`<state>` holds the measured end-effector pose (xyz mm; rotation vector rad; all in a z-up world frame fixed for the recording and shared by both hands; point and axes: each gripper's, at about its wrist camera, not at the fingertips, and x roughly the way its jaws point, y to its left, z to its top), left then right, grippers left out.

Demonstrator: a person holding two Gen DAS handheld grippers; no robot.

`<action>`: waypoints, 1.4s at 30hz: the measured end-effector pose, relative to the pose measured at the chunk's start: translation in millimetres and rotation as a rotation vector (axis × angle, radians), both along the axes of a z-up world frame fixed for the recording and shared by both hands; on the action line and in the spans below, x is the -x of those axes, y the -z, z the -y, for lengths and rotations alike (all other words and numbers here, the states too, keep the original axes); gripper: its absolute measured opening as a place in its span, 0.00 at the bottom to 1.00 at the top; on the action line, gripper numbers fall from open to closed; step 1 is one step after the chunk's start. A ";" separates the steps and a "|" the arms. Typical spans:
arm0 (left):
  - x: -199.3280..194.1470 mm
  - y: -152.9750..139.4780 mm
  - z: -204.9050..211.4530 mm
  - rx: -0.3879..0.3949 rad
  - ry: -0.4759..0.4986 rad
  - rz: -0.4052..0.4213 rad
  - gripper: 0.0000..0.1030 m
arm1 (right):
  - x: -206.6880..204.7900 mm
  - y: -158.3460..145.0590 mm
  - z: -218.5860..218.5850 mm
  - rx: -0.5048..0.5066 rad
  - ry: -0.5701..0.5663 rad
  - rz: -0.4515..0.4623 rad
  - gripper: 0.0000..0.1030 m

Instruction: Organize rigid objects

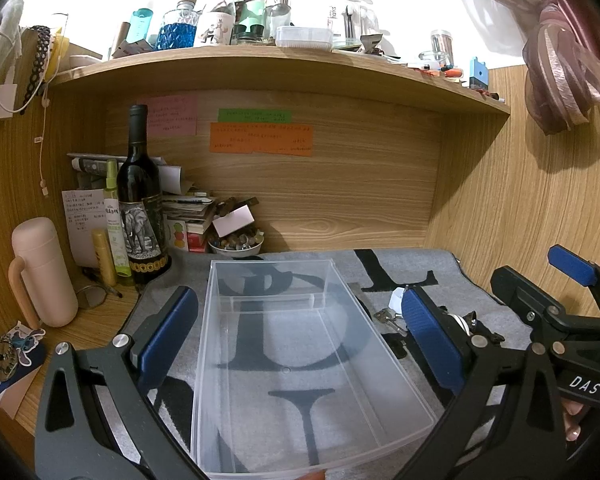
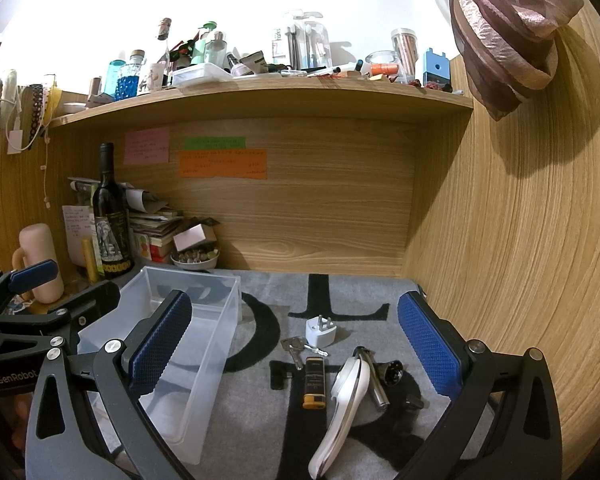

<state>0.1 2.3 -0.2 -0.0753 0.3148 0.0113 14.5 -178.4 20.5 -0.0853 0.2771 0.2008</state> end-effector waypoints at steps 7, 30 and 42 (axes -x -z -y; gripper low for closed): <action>0.2 -0.5 0.7 0.000 0.004 0.001 1.00 | 0.0 -0.1 0.3 -0.002 -0.001 -0.001 1.00; -42.3 18.5 -45.4 0.056 -0.024 -0.198 0.71 | -37.0 9.1 19.9 -0.069 0.013 -0.120 0.98; -75.9 35.1 -80.7 0.071 -0.020 -0.357 0.56 | -78.7 23.5 47.5 0.018 0.110 -0.226 0.85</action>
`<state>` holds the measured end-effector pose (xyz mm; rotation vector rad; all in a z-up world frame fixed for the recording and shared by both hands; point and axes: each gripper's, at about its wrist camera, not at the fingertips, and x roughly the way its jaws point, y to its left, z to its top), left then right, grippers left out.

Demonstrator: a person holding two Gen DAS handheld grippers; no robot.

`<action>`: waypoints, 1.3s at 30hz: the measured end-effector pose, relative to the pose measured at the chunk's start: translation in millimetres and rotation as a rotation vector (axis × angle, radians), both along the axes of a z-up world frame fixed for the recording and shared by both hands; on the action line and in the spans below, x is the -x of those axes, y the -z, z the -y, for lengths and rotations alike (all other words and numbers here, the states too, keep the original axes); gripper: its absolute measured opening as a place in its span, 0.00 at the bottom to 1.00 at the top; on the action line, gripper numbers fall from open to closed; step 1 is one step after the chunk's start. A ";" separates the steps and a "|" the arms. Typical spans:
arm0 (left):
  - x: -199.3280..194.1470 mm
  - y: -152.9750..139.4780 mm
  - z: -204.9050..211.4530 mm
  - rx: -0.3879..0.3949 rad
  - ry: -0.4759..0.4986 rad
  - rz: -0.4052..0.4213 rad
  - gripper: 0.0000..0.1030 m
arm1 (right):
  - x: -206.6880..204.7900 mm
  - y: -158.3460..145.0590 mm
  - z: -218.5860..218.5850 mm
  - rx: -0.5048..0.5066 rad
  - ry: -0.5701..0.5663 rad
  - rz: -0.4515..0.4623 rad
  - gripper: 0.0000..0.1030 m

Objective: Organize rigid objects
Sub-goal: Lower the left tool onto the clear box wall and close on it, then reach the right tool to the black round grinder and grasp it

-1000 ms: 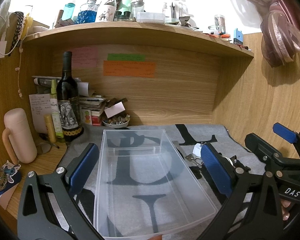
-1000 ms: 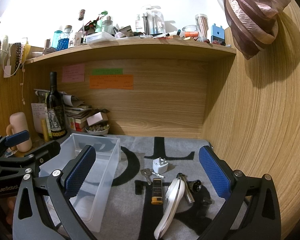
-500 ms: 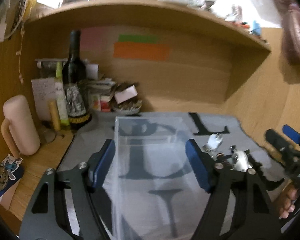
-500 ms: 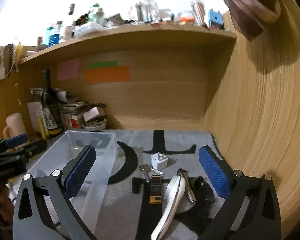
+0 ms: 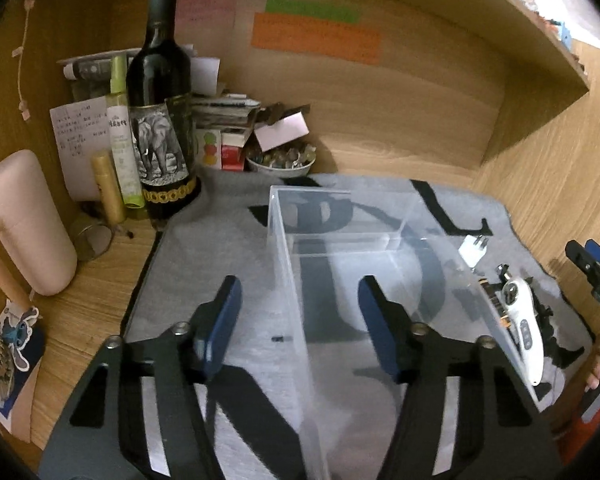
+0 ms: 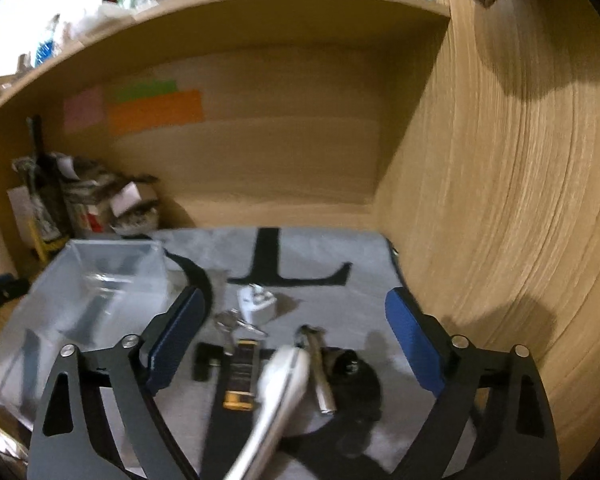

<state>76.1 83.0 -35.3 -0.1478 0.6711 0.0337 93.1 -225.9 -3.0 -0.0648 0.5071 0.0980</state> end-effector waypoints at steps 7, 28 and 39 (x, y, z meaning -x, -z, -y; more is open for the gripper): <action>-17.5 14.5 -10.8 0.039 0.037 -0.107 0.35 | -30.3 17.9 20.6 0.001 0.035 -0.158 0.75; -27.7 26.6 -10.1 0.075 0.109 -0.163 0.16 | -59.7 62.1 51.2 0.008 0.108 -0.414 0.37; -27.4 25.4 -10.1 0.047 0.100 -0.151 0.15 | -71.1 75.5 41.0 -0.013 0.062 -0.454 0.37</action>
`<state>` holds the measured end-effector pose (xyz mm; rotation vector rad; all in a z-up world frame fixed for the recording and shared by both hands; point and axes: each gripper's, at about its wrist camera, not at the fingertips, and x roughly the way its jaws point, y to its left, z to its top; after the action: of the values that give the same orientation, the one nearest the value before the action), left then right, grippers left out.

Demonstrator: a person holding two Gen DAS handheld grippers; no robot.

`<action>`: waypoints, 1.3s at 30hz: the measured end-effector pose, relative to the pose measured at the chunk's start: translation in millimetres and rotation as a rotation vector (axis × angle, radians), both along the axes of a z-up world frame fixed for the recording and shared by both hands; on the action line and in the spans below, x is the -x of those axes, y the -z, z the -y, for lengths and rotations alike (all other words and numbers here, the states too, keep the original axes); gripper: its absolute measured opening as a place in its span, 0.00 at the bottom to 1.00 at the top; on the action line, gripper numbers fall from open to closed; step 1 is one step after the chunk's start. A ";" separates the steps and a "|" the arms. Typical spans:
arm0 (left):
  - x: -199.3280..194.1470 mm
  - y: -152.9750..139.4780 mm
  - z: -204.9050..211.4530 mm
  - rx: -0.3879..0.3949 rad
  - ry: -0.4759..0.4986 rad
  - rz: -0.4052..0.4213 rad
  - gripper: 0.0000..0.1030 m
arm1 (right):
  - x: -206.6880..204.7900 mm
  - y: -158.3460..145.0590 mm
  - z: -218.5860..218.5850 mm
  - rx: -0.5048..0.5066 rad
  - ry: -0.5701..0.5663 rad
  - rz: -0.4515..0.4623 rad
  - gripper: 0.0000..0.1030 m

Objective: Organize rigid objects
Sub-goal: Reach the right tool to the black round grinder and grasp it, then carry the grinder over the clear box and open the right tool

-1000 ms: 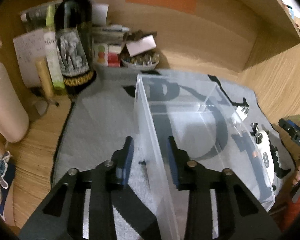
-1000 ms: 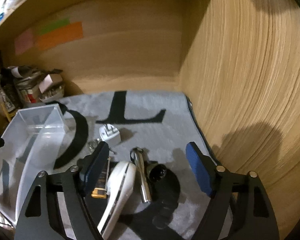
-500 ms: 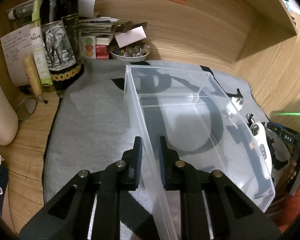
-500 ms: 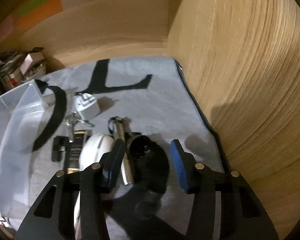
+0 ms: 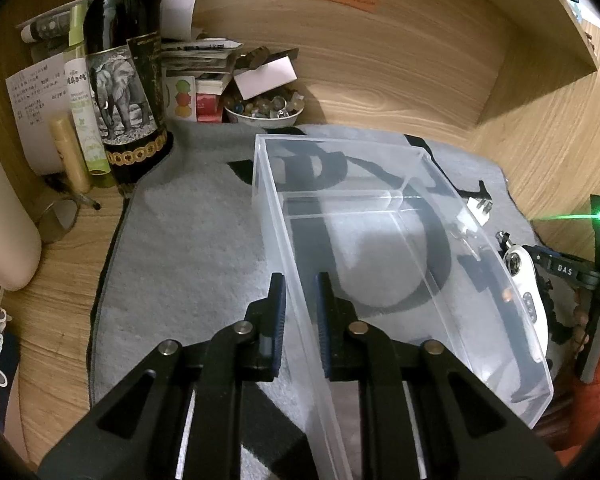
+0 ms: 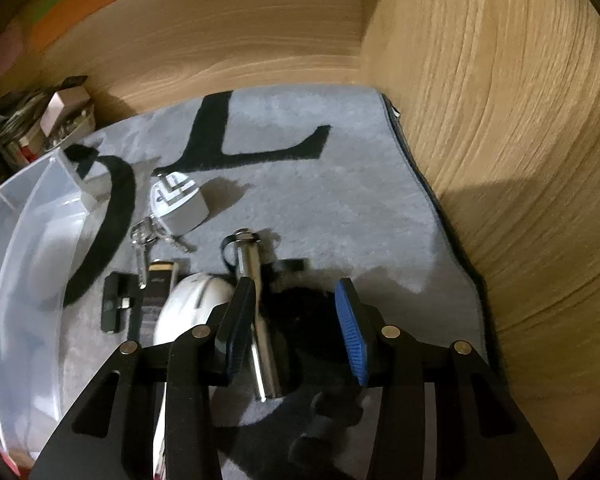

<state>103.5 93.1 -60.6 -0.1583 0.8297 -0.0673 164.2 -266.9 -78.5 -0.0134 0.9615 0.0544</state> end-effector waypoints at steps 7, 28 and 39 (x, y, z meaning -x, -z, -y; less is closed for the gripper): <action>1.2 0.2 2.1 -0.013 -0.004 0.004 0.15 | -1.3 3.7 -1.7 -0.017 -0.004 0.003 0.30; 5.5 -3.2 0.3 -0.016 0.013 0.032 0.15 | 30.2 -56.7 -43.6 0.043 -0.083 0.203 0.30; 7.4 -2.0 -0.7 -0.003 0.025 0.043 0.14 | 39.8 -94.0 -106.3 -0.038 -0.265 0.322 0.30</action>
<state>96.1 93.9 -58.7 -0.1433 0.7894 -0.0923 124.4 -160.6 15.5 -0.1116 0.6321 0.3062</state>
